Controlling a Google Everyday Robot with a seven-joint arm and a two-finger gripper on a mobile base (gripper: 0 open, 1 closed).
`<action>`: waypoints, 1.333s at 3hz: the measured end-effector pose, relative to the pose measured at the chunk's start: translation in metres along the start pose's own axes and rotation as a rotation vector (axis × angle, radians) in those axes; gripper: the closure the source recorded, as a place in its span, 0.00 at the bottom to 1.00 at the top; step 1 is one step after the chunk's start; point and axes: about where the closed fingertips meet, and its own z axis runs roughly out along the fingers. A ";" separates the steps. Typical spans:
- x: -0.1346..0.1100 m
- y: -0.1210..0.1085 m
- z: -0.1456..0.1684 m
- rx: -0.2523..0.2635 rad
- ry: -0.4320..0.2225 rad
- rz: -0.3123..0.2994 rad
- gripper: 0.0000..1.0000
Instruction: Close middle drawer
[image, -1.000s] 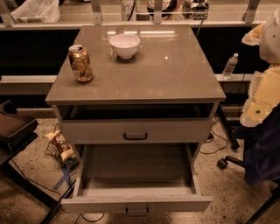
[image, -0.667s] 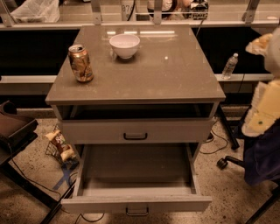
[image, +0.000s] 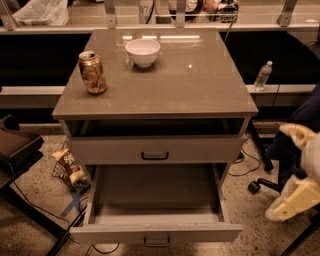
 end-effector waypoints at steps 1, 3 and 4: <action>0.031 0.011 0.038 0.048 -0.110 0.037 0.00; 0.069 0.043 0.114 0.034 -0.189 -0.030 0.41; 0.091 0.081 0.160 -0.046 -0.179 -0.040 0.72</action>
Offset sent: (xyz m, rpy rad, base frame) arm -0.0034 -0.0025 -0.1601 0.1731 -0.1774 0.0730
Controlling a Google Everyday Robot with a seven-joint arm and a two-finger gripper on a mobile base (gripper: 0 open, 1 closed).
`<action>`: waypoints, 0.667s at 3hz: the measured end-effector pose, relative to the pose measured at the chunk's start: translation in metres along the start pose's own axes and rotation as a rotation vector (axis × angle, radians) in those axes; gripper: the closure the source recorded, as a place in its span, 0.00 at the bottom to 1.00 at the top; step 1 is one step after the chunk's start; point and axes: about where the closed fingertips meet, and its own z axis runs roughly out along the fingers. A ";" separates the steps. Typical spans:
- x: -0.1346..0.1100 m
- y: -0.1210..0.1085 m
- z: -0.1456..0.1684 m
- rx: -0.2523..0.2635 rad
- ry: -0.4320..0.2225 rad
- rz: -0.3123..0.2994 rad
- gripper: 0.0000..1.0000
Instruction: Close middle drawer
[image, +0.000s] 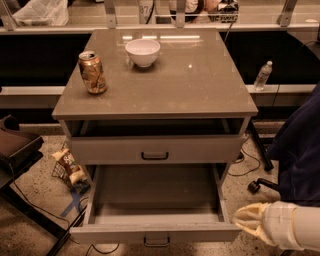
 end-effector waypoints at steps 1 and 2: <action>0.018 0.025 0.028 -0.065 -0.003 0.028 0.95; 0.019 0.027 0.031 -0.072 -0.007 0.031 1.00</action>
Offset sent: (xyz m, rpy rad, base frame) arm -0.0120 0.0091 -0.0338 0.0193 0.0571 0.0200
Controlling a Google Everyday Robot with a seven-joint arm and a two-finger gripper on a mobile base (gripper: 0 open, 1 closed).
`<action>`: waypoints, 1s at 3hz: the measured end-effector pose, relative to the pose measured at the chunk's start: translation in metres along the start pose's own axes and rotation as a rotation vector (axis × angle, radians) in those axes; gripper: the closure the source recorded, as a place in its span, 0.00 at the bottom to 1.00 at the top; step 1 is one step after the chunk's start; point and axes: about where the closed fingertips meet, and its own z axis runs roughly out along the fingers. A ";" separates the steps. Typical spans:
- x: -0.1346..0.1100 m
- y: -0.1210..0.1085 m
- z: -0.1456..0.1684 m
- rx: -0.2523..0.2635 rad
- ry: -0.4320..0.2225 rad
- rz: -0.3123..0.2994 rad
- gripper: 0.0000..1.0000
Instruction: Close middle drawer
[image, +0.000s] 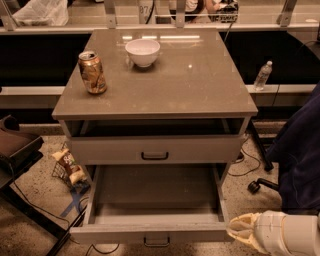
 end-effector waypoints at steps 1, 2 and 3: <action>0.002 0.002 0.007 -0.010 -0.007 0.005 1.00; 0.023 0.013 0.028 -0.025 -0.031 0.038 1.00; 0.052 0.027 0.060 -0.055 -0.050 0.068 1.00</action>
Offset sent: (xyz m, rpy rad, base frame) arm -0.0195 0.0020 -0.1023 0.1186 0.0786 -0.0339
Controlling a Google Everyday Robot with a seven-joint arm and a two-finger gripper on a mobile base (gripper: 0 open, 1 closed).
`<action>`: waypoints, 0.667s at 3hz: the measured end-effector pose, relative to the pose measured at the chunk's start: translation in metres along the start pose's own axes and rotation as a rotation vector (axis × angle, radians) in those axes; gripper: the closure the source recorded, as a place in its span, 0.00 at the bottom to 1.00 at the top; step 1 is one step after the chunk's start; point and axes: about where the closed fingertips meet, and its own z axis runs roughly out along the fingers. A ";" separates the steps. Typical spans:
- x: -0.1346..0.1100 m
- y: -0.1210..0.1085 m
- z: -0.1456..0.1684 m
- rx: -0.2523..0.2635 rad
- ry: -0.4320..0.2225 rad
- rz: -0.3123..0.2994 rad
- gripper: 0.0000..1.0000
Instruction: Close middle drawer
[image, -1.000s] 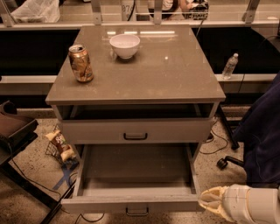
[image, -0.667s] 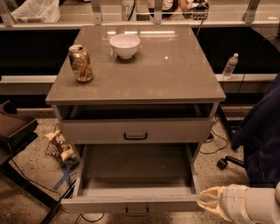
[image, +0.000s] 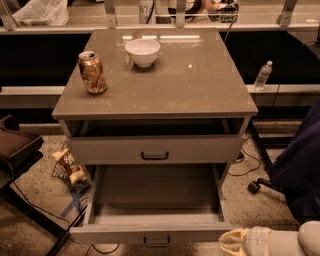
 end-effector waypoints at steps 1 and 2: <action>0.028 0.003 0.030 -0.026 -0.012 0.018 1.00; 0.048 0.005 0.060 -0.046 -0.025 0.033 1.00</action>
Offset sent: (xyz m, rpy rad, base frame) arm 0.0083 0.0143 -0.1269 0.0724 0.0731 0.0098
